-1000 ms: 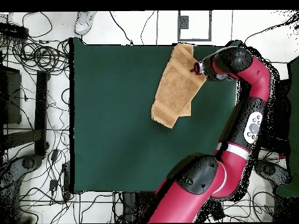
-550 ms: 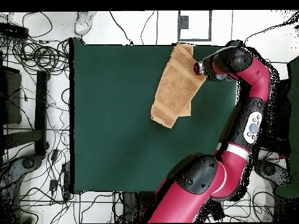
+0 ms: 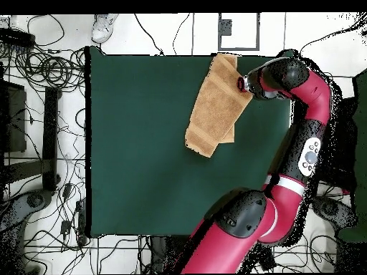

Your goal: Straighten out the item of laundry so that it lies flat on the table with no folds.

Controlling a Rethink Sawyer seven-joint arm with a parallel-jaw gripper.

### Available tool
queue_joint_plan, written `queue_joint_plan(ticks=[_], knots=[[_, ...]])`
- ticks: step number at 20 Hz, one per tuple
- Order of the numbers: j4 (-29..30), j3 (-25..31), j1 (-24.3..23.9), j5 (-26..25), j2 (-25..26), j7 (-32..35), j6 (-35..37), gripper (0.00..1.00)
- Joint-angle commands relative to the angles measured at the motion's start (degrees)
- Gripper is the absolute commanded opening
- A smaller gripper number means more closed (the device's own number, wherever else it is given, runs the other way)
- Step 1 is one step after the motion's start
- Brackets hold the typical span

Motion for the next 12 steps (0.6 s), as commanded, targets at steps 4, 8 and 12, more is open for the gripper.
queue_joint_plan(ticks=[4,8,12], knots=[[8.90,0.73,2.57,0.36,0.13,3.78,-3.38,0.00],[8.31,0.80,2.64,-0.40,0.24,4.68,-1.42,0.00],[7.71,0.90,2.70,-0.95,0.33,5.84,0.39,1.00]])
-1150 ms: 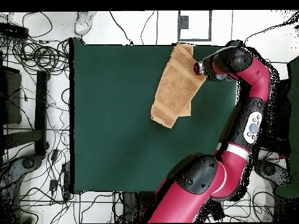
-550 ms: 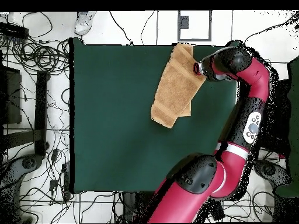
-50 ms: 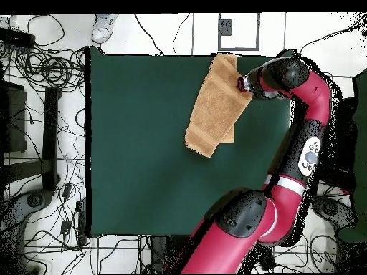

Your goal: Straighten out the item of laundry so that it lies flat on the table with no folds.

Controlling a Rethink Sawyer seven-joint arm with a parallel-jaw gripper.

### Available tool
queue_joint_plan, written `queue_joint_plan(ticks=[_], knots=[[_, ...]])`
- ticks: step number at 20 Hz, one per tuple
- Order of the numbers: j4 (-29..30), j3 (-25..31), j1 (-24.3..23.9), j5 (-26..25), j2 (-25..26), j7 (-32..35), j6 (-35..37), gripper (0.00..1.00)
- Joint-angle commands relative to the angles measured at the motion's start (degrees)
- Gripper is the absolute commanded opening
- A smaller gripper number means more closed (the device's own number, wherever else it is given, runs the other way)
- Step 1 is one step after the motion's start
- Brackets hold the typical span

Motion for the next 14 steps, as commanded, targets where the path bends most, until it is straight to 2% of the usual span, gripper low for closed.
queue_joint_plan(ticks=[1,7,8,14], knots=[[7.60,0.90,2.57,-1.42,0.38,6.02,0.53,1.00],[7.60,1.09,2.51,-0.80,0.54,6.40,0.73,1.00],[8.49,1.29,2.31,0.94,0.52,6.65,-1.76,1.00],[9.45,0.70,2.40,2.17,0.04,7.55,-1.18,1.00]])
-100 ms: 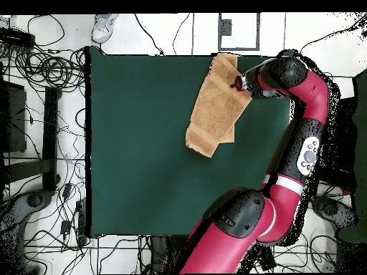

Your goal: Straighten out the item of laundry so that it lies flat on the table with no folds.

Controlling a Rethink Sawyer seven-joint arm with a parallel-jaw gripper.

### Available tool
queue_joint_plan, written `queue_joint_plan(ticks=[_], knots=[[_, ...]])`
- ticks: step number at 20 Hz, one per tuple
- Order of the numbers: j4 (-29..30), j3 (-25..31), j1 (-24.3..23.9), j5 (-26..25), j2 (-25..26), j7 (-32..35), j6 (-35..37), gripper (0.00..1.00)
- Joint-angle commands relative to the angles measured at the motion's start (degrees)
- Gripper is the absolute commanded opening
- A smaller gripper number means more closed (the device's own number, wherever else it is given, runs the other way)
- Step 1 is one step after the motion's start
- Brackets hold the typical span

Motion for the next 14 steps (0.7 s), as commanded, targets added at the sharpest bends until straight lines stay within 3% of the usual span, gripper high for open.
queue_joint_plan(ticks=[1,9,14], knots=[[9.34,0.62,2.25,1.23,-0.03,7.70,-1.26,1.00],[8.16,-1.84,3.63,-1.95,-2.26,5.81,0.45,1.00],[5.12,-0.90,4.03,-5.89,-5.23,2.41,6.44,1.00]])
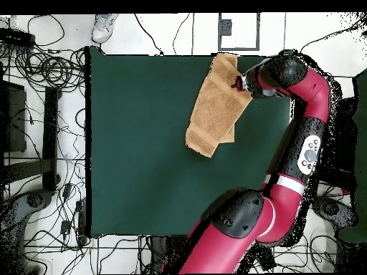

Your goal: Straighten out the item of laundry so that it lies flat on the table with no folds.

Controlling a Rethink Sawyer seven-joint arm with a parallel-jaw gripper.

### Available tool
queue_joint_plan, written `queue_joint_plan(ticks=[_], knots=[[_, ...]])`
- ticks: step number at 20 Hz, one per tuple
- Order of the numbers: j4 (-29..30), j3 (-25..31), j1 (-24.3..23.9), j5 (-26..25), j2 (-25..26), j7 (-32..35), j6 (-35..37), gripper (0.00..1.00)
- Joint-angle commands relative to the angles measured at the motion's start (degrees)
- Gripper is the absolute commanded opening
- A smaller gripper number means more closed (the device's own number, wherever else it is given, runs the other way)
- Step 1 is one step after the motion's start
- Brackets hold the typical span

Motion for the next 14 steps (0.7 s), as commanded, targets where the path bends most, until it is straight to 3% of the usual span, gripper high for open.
queue_joint_plan(ticks=[1,8,14], knots=[[4.61,1.13,3.26,-5.67,-4.43,1.88,6.98,1.00],[2.49,6.14,1.66,-12.23,-5.28,-4.85,7.30,1.00],[2.01,10.13,0.64,-16.43,-5.24,-6.55,8.45,1.00]])
